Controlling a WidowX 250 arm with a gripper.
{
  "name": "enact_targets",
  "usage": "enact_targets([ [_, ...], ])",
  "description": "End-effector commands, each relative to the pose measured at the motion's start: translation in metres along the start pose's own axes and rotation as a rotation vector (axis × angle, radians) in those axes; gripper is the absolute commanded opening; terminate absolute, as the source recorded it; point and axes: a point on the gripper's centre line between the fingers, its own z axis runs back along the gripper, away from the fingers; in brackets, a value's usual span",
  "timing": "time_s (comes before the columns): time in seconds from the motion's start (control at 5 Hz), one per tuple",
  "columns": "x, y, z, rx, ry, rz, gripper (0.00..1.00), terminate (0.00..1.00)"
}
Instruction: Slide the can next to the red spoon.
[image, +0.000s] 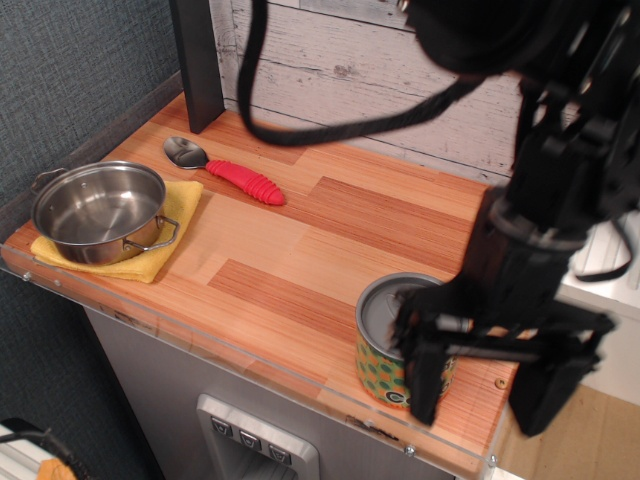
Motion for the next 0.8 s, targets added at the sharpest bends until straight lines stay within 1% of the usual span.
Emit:
enact_targets([
  [0.0,0.014,0.018,-0.002,-0.051,-0.071,0.089,1.00,0.00],
  [0.2,0.025,0.025,-0.001,-0.070,-0.141,0.078,1.00,0.00],
  [0.4,0.040,0.028,0.002,-0.078,-0.200,0.104,1.00,0.00],
  [0.6,0.054,0.033,0.005,-0.089,-0.227,0.140,1.00,0.00],
])
